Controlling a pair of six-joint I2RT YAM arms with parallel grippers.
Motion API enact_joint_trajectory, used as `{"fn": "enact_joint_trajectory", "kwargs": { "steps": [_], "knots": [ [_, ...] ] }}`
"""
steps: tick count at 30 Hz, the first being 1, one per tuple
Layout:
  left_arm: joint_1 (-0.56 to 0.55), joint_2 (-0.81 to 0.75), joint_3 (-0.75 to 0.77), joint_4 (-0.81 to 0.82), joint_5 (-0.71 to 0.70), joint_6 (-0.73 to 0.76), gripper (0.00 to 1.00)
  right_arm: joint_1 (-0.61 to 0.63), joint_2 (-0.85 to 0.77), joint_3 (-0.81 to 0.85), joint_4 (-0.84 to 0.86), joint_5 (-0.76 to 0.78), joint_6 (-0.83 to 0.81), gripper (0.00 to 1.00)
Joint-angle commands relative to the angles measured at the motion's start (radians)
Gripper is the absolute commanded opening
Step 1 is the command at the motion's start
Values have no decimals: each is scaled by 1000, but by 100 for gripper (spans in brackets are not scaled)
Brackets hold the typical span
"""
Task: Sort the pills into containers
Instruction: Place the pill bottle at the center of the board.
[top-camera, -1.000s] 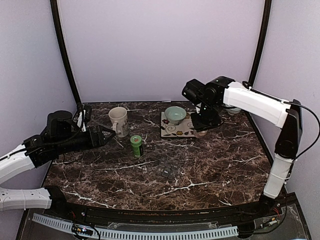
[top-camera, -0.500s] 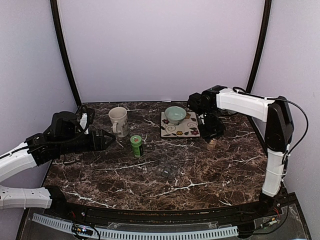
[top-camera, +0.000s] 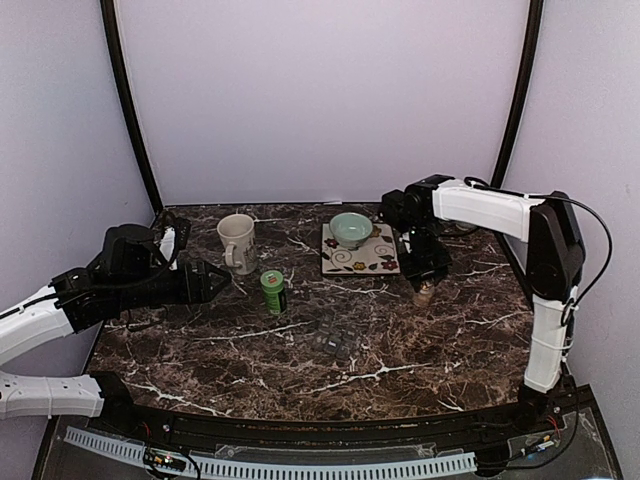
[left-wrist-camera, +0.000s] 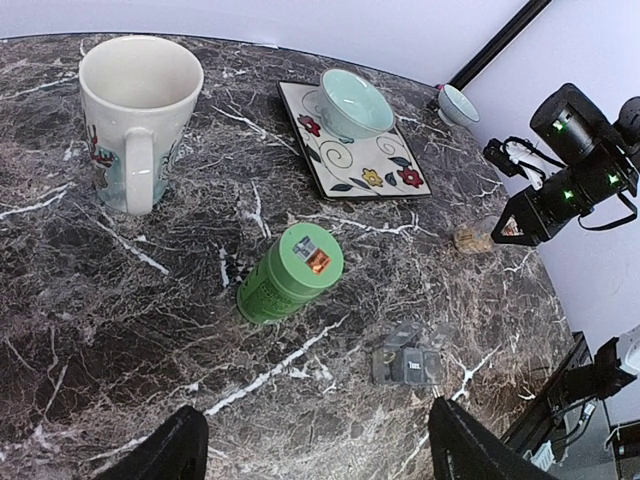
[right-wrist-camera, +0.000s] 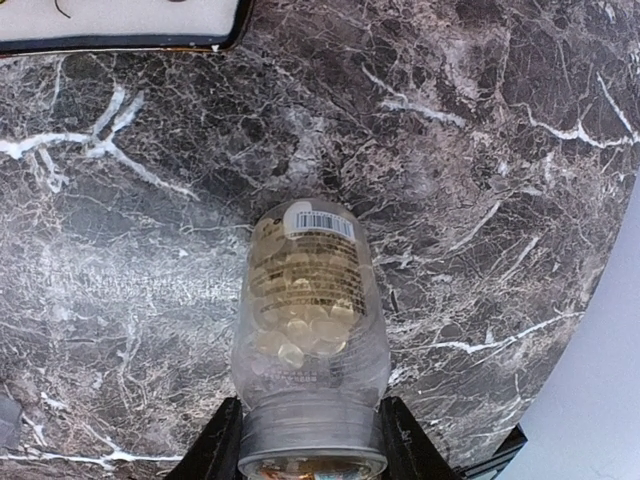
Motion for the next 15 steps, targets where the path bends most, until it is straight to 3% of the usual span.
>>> {"fn": "enact_joint_trajectory", "kwargs": {
  "steps": [1, 6, 15],
  "knots": [
    [4, -18, -8, -20, -6, 25, 79, -34, -14, -51, 42, -58, 10, 16],
    [5, -23, -9, -29, -5, 30, 79, -60, -34, -72, 66, -57, 15, 39],
    [5, -15, -12, -29, -2, 26, 79, -68, -57, -53, 91, -7, 30, 56]
  ]
}}
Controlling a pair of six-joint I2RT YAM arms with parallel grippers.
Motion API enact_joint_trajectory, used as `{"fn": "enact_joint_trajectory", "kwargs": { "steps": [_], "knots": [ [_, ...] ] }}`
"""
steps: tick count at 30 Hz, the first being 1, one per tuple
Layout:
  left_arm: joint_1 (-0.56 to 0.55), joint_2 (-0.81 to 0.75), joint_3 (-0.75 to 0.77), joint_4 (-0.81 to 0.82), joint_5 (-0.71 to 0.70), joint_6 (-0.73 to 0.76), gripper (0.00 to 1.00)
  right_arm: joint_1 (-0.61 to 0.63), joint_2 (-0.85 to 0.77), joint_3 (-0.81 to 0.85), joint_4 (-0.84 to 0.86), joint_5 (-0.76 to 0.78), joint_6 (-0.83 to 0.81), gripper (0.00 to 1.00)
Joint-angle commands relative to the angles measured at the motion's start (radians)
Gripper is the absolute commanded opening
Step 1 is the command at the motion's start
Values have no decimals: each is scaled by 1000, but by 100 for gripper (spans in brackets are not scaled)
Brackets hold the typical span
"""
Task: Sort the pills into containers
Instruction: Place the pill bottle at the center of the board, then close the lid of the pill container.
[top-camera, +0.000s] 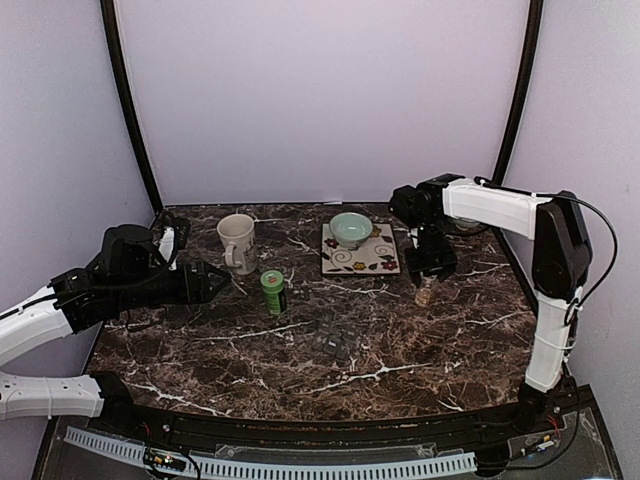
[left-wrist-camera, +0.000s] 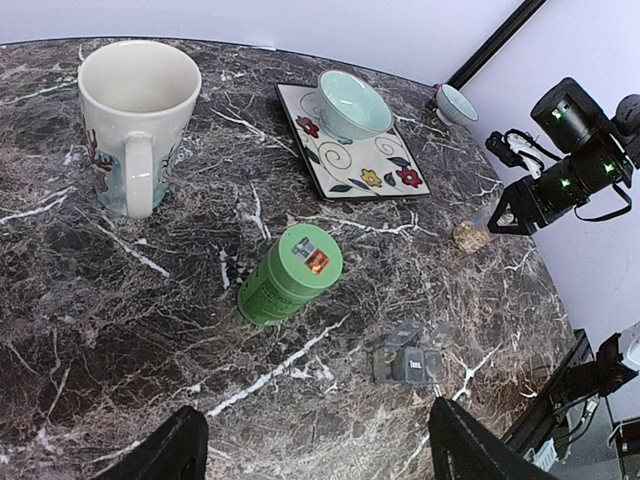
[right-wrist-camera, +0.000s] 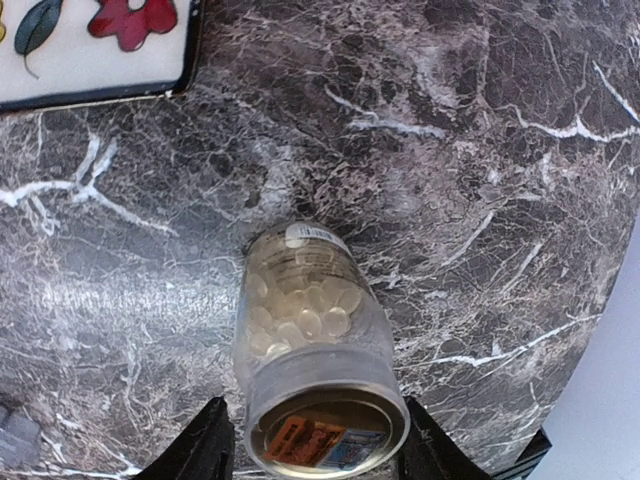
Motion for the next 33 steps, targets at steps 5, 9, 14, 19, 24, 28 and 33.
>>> {"fn": "enact_joint_trajectory", "kwargs": {
  "steps": [5, 9, 14, 19, 24, 28, 33],
  "knots": [
    [5, -2, -4, -34, -3, 13, 79, -9, -41, -10, 45, 61, 21, 61],
    [4, -6, -4, -37, 0, 4, 79, -9, -73, 6, 56, 109, 33, 62],
    [4, -14, -12, -54, 16, -18, 78, 3, -135, 24, 81, 198, 46, 63],
    [-13, -36, -27, -81, 17, -34, 75, 72, -217, 16, 160, 266, 16, 64],
    [-94, -31, -35, -105, -50, -62, 74, 184, -251, -5, 273, 253, -48, 64],
    [-184, 1, -50, -107, -111, -112, 72, 254, -243, -41, 345, 200, -67, 63],
    [-294, 46, -81, -79, -173, -180, 70, 286, -235, -142, 466, 89, -70, 61]
  ]
}}
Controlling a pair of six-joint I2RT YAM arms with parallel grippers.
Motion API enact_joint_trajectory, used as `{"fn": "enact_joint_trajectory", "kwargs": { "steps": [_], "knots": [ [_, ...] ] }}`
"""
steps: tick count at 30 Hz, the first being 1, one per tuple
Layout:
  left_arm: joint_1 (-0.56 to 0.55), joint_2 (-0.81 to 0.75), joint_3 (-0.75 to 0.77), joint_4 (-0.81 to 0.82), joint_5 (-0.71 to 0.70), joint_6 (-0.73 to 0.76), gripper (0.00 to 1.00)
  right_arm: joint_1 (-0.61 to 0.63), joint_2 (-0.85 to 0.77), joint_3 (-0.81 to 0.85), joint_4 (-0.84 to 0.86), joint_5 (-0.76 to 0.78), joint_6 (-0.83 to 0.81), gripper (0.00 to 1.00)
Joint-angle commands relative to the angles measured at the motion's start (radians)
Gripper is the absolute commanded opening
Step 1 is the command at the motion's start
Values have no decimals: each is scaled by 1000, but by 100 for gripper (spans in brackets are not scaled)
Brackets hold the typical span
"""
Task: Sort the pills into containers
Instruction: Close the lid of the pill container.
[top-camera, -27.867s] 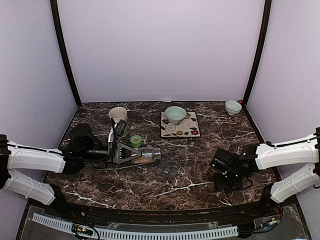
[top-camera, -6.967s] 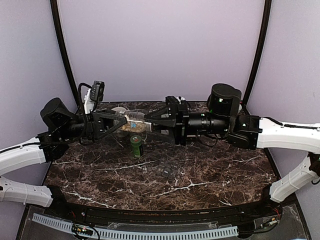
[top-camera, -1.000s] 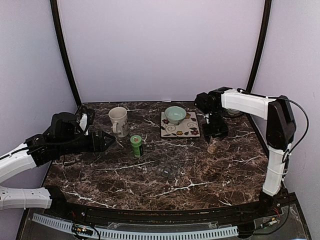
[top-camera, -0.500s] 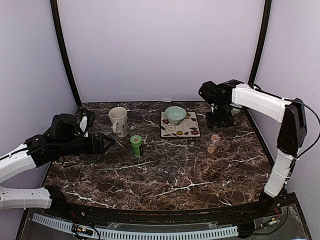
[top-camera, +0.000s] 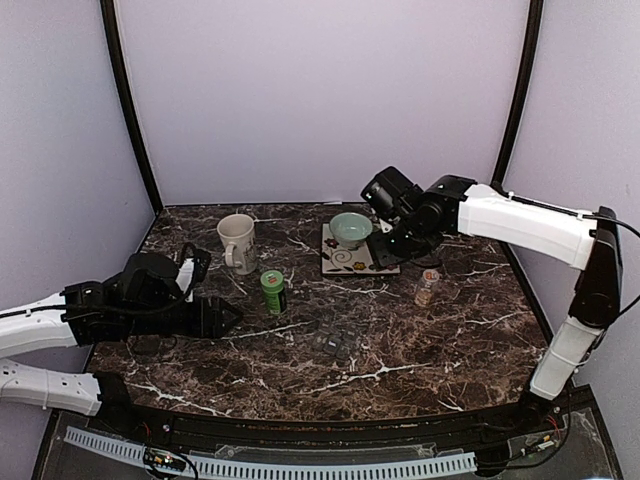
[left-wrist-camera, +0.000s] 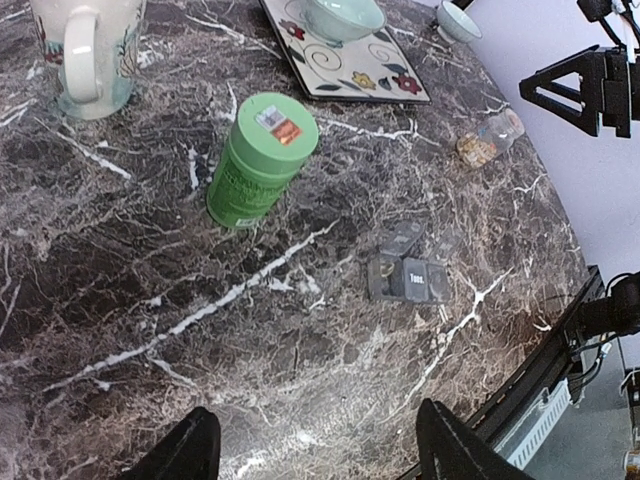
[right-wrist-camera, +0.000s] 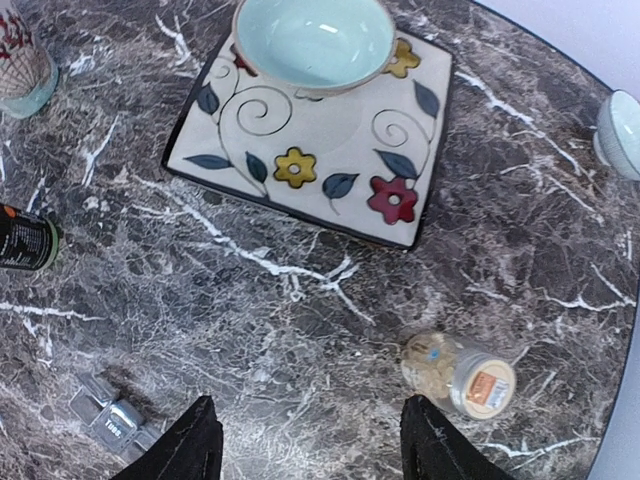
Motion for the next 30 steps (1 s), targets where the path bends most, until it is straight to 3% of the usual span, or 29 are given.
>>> {"fn": "enact_joint_trajectory", "kwargs": {
  "steps": [1, 11, 20, 30],
  "knots": [
    [-92, 49, -44, 8, -88, -82, 69, 17, 11, -87, 144, -112, -20, 61],
    [-269, 306, -33, 140, -144, -175, 63, 33, 84, -167, 287, -319, -87, 58],
    [-288, 547, 10, 326, -109, -199, 55, 32, 159, -186, 353, -444, -145, 58],
    [-287, 749, 135, 375, -92, -200, 53, 27, 189, -220, 396, -519, -188, 58]
  ]
}}
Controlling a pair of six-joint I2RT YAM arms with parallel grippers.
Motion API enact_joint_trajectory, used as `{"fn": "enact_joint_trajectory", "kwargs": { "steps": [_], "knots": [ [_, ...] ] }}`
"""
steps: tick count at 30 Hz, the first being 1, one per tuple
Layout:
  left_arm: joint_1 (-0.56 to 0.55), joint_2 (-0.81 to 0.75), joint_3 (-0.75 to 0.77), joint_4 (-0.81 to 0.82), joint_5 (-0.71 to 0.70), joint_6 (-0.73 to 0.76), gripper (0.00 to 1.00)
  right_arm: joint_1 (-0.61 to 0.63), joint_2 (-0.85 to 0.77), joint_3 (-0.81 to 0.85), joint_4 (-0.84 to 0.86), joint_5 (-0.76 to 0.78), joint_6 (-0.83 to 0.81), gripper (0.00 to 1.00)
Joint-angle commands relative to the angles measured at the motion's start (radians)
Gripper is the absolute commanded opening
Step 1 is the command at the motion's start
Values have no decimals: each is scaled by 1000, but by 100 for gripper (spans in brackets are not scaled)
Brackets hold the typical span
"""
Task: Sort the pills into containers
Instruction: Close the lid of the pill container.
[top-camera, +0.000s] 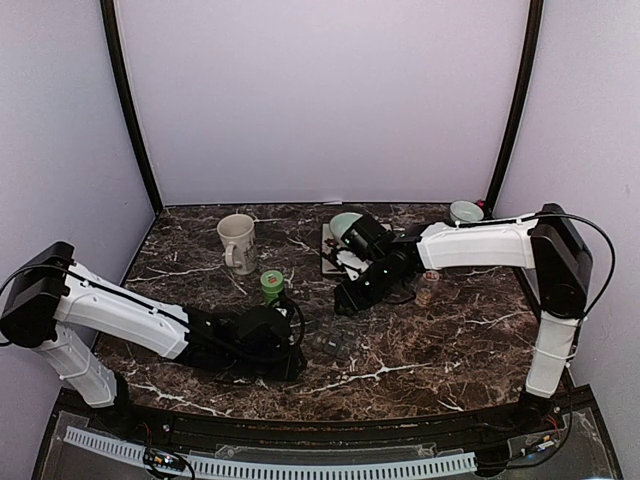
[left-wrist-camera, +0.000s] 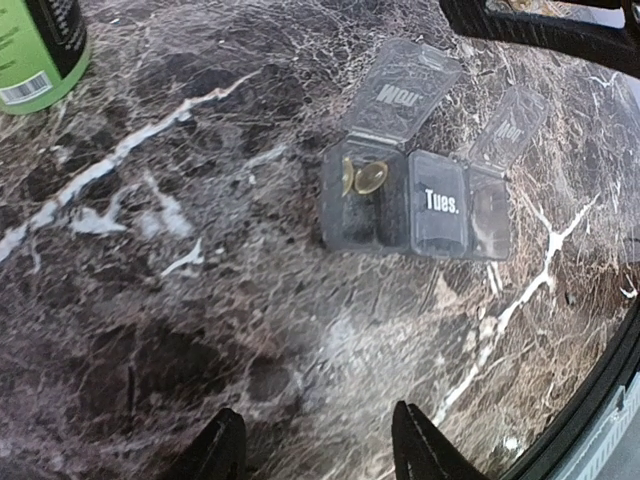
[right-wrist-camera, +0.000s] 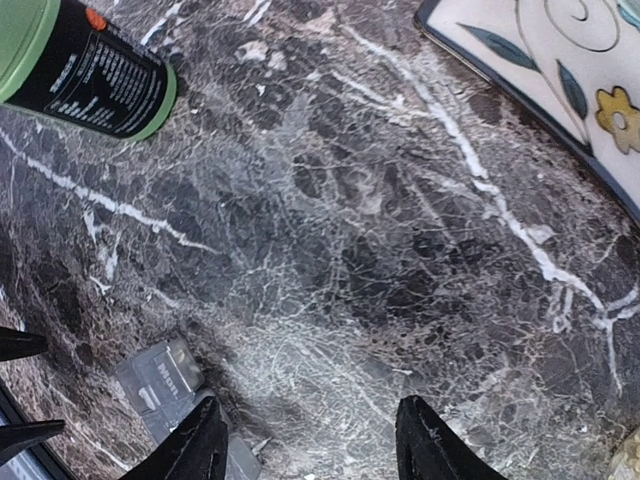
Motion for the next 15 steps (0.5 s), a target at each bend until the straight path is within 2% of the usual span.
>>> {"fn": "enact_joint_trajectory", "kwargs": {
  "steps": [1, 15],
  "knots": [
    [-4, 42, 43, 29, -1, -10, 53, 0, 12, -22, 48, -62, -35, 58],
    [6, 124, 75, 33, -37, -37, 53, -22, 45, -18, 39, -129, -79, 58]
  ]
}}
